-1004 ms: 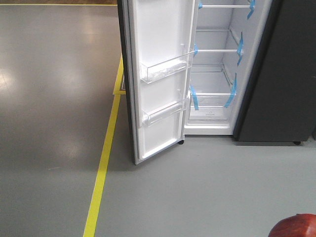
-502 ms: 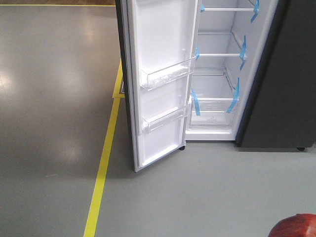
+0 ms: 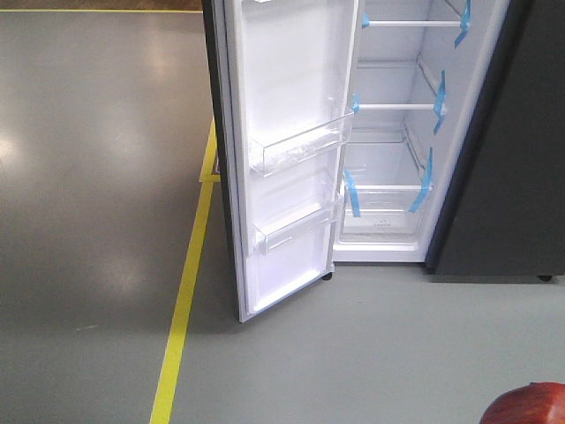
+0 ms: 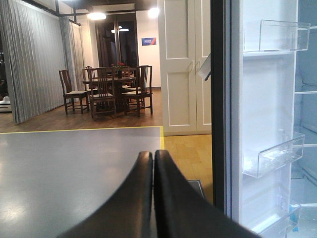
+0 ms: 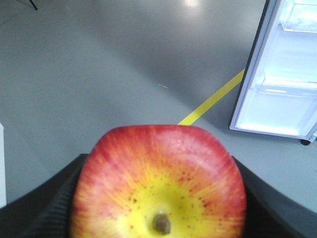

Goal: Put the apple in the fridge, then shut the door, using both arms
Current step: 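Approach the open refrigerator door bins, keeping the apple held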

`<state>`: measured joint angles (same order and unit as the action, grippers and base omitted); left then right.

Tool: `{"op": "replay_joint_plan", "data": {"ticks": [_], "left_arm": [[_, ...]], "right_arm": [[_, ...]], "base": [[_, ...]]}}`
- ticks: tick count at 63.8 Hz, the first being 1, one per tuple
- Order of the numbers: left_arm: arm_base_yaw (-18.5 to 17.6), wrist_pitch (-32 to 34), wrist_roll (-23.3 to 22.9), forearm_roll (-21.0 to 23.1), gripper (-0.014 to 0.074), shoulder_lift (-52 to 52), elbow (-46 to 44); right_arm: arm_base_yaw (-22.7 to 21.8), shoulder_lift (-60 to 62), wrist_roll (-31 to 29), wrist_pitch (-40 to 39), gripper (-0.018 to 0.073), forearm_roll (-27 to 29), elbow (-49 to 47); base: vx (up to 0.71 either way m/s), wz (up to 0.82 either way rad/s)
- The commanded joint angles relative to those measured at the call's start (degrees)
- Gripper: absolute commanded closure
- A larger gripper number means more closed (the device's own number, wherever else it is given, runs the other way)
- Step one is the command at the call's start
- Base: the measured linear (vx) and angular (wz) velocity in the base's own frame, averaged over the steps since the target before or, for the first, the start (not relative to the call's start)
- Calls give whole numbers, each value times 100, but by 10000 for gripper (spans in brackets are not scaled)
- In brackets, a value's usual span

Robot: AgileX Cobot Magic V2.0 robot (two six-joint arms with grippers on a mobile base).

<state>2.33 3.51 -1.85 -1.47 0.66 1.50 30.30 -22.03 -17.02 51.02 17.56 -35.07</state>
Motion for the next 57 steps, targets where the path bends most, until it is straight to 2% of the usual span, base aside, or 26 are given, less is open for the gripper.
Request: {"op": "replay_joint_plan", "data": {"ticks": [1,57], "left_arm": [[-9,391,-58,15,603,90,118],[-9,391,-58,15,603,90,118]], "right_arm": [[2,-38,-50,-410,172,103,-157],[2,-38,-50,-410,172,103,-157]], "base": [[12,0],[13,-2]]}}
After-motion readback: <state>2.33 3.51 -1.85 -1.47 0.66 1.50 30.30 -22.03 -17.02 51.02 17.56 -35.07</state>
